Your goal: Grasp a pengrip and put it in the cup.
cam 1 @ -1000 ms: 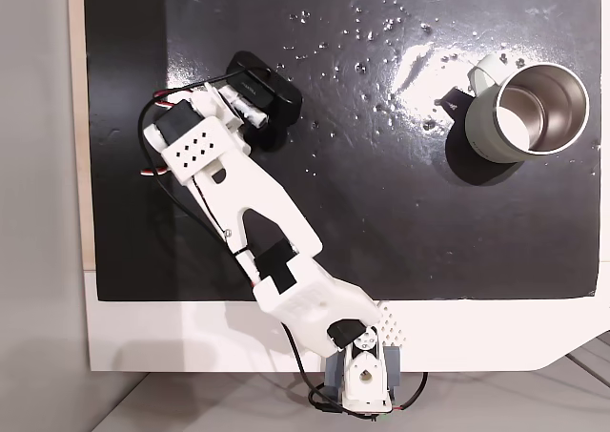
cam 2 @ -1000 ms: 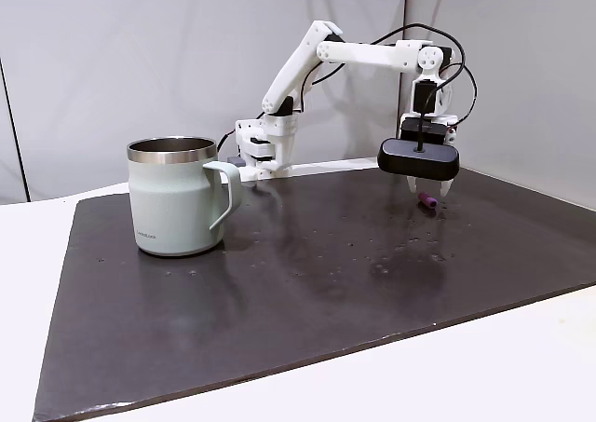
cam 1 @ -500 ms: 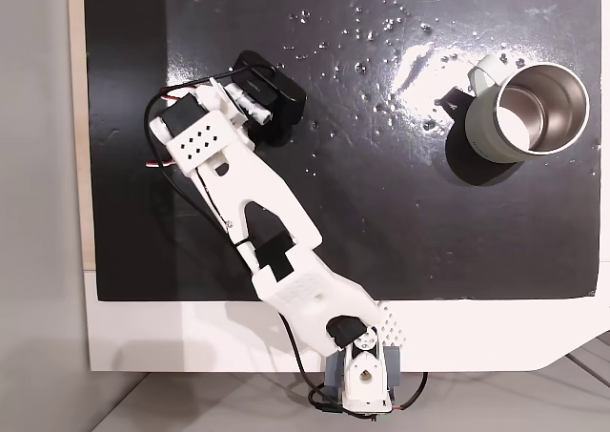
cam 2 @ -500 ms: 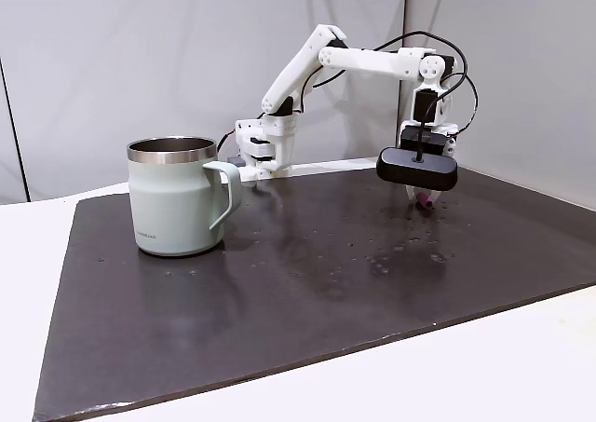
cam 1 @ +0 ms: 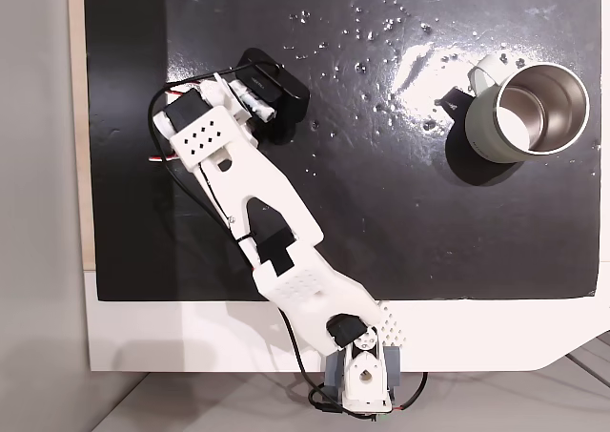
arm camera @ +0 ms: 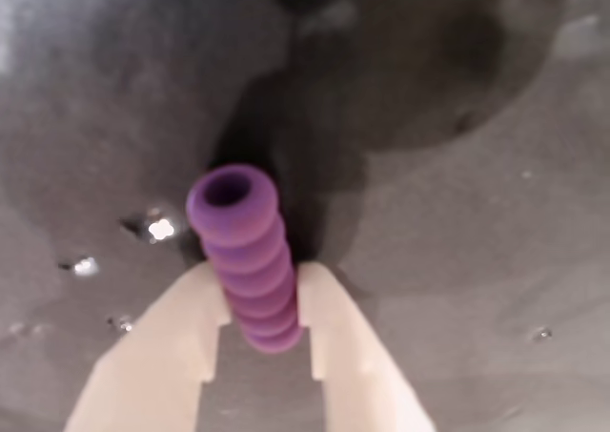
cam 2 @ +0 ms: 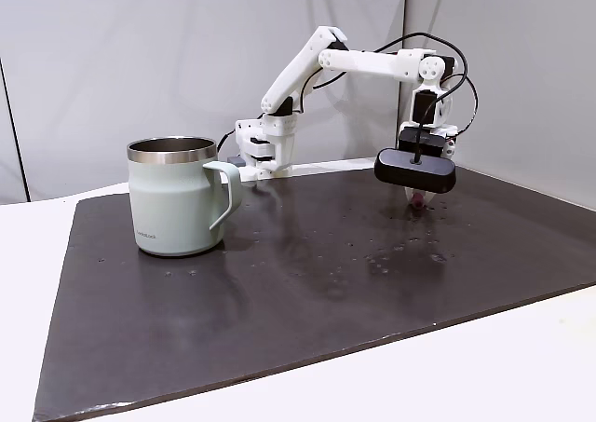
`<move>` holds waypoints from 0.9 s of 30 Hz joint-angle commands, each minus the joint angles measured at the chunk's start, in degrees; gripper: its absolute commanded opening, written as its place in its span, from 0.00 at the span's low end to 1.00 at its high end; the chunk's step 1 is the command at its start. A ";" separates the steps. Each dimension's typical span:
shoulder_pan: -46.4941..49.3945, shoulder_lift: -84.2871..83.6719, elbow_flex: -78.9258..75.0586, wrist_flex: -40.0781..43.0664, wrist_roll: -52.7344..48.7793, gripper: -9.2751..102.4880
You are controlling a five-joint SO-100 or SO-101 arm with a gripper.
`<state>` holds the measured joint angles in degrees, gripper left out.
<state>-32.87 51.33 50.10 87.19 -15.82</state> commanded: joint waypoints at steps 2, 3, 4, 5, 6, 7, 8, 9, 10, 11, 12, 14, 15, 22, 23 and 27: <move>0.88 5.19 -6.59 2.90 0.79 0.08; 1.23 5.71 -8.61 4.13 1.05 0.08; 1.49 6.15 -10.90 5.62 1.41 0.08; 1.93 6.33 -13.36 7.21 1.85 0.08; 2.46 6.68 -15.64 8.79 2.11 0.08; 2.99 7.65 -16.61 9.58 2.29 0.08; 3.60 9.05 -16.61 9.93 2.37 0.08; 4.39 10.46 -16.61 10.37 2.46 0.08; 5.45 11.78 -16.61 10.81 2.64 0.08; 6.59 13.10 -16.61 11.25 2.99 0.08; 8.00 14.41 -16.61 11.69 3.34 0.08; 11.07 17.40 -16.61 12.48 3.78 0.08; 12.74 18.90 -16.61 12.74 3.78 0.08; 26.28 28.39 -17.58 12.92 2.81 0.08; 28.48 29.27 -17.84 12.92 2.81 0.08; 37.00 32.08 -19.16 12.74 2.55 0.08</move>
<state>-1.05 78.57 34.19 99.76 -12.74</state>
